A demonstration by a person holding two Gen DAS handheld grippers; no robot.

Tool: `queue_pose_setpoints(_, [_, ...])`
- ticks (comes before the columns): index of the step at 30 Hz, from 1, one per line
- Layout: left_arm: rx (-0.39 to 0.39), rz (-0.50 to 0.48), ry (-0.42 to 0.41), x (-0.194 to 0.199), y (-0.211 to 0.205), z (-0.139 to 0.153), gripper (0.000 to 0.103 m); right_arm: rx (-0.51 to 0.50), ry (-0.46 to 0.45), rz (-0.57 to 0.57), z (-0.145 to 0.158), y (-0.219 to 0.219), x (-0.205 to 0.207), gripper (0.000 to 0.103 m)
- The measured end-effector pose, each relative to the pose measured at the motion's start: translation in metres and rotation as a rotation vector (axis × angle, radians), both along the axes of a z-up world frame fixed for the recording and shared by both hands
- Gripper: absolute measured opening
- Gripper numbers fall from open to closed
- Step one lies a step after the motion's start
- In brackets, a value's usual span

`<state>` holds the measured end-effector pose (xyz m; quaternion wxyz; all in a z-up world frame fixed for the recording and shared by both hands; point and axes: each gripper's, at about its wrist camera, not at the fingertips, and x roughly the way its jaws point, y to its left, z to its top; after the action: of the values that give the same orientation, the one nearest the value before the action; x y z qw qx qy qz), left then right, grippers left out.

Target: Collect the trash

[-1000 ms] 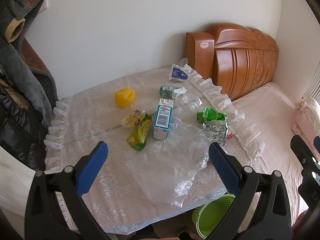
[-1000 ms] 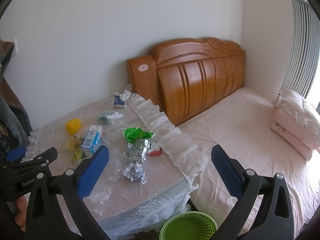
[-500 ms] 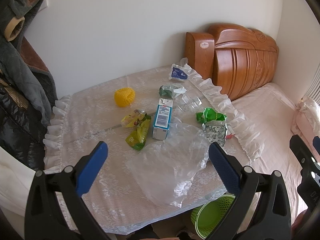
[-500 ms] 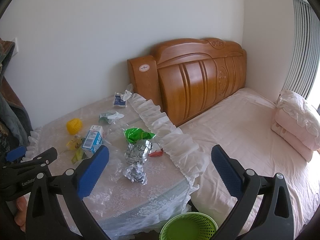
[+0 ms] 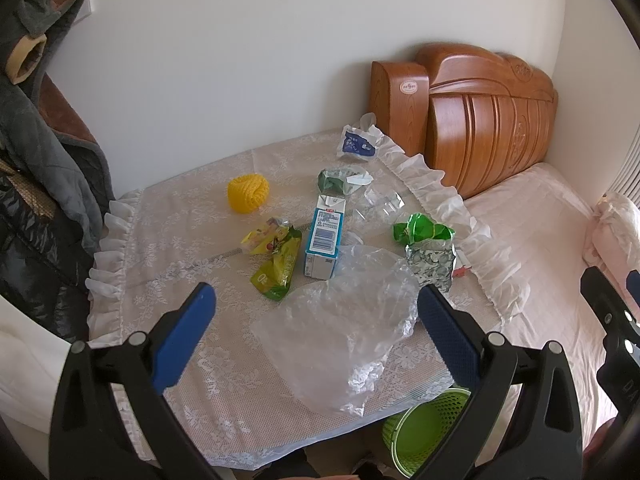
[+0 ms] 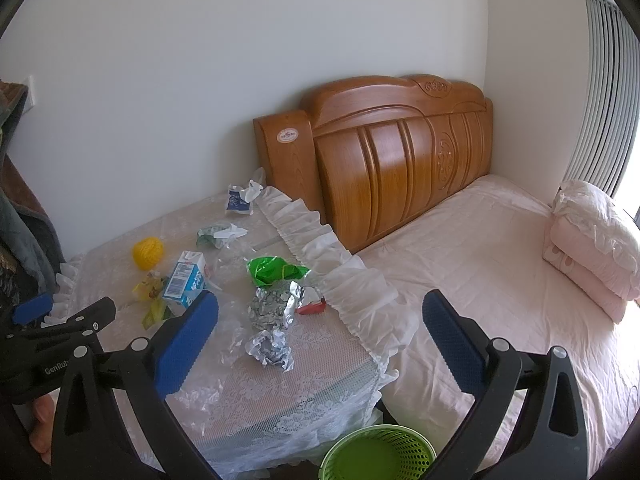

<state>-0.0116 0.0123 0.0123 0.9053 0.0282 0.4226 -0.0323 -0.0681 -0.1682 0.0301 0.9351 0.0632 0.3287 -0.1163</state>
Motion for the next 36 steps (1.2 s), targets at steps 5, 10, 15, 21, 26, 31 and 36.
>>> queue_pose_setpoints(5, [0.001, 0.001, 0.002, 0.001, 0.001, -0.003, 0.097, 0.0, 0.001, 0.0, -0.001, 0.001, 0.002, 0.101])
queue_pose_setpoints(10, [0.005, -0.014, 0.01, 0.003, 0.004, -0.008, 0.097, 0.0, 0.001, -0.002, -0.001, 0.001, 0.002, 0.101])
queue_pose_setpoints(15, [0.005, -0.058, 0.037, 0.007, 0.009, -0.025, 0.097, 0.001, 0.012, -0.006, -0.006, -0.001, 0.005, 0.101])
queue_pose_setpoints(21, [-0.002, -0.122, 0.105, 0.002, 0.019, -0.061, 0.097, 0.048, 0.061, 0.003, -0.033, -0.014, 0.01, 0.101])
queue_pose_setpoints(26, [0.021, -0.092, 0.124, -0.003, 0.043, -0.082, 0.097, 0.107, 0.139, 0.058, -0.068, -0.011, 0.018, 0.101])
queue_pose_setpoints(31, [0.061, -0.061, 0.122, 0.002, 0.076, -0.091, 0.097, 0.181, 0.244, 0.158, -0.114, 0.025, 0.036, 0.101])
queue_pose_setpoints(36, [0.074, -0.053, 0.146, 0.019, 0.103, -0.1, 0.097, 0.217, 0.301, 0.189, -0.144, 0.064, 0.062, 0.101])
